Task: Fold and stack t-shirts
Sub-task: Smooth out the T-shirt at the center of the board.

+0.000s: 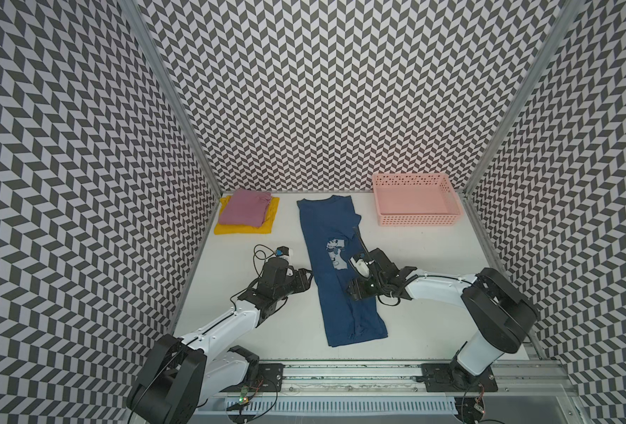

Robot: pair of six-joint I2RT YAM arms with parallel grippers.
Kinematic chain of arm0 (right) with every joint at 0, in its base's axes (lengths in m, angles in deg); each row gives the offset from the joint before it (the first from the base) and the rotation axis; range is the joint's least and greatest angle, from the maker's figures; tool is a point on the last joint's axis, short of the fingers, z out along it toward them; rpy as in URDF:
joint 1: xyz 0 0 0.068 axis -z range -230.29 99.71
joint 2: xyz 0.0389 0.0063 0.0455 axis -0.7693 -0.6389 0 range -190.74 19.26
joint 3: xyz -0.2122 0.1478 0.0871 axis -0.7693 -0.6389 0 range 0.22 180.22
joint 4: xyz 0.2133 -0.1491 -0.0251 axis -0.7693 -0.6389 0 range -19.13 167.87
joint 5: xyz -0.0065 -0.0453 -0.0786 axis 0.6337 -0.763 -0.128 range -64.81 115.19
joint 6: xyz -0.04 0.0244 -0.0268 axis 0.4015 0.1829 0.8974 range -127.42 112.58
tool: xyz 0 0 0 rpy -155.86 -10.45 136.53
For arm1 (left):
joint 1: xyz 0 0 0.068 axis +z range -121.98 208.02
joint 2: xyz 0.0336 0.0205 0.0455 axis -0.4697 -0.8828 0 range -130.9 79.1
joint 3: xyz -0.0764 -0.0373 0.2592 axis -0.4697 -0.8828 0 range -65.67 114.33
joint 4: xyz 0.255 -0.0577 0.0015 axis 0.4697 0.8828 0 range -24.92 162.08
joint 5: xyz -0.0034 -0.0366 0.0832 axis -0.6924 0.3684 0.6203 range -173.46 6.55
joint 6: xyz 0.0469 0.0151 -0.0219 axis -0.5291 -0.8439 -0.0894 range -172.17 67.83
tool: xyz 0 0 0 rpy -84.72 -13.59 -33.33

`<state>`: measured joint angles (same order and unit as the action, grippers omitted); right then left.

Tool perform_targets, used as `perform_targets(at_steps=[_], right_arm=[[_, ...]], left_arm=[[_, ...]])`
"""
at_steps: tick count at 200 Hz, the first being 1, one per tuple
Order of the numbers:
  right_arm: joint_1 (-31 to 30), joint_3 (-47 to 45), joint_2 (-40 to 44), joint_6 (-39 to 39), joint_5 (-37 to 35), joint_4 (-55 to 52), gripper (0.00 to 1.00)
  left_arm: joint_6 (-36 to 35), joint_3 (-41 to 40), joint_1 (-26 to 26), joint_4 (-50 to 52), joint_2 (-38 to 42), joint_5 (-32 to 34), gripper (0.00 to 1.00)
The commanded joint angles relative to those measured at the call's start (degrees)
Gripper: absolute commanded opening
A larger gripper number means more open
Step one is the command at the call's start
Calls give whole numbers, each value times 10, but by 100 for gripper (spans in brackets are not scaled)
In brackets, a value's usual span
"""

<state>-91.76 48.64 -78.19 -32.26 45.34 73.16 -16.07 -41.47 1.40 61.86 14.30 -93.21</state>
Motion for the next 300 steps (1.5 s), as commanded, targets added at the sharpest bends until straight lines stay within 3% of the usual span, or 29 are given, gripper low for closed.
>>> perform_targets(at_steps=[1, 39, 67, 122, 169, 232, 275, 300], right_arm=[[-7, 34, -24, 7, 28, 42, 60], [-6, 56, 24, 30, -30, -25, 63], [-5, 36, 92, 32, -66, -77, 65], [-8, -69, 219, -26, -92, -123, 65], [-30, -150, 274, -78, -89, -132, 65], [-58, -192, 322, -109, -85, -141, 65], [-64, -217, 349, -125, -93, -144, 65], [-68, -233, 355, -137, -92, -132, 64]], left_arm=[[12, -14, -32, 15, -4, -4, 53], [27, -15, -68, 17, -10, -15, 53], [33, -5, -116, 97, -2, -26, 52], [95, -33, -287, 191, 42, -9, 49], [181, -57, -432, 251, 108, 29, 49], [208, -69, -447, 240, 121, 134, 50], [199, -75, -447, 166, 101, 151, 49], [196, -105, -447, 95, 112, 130, 48]])
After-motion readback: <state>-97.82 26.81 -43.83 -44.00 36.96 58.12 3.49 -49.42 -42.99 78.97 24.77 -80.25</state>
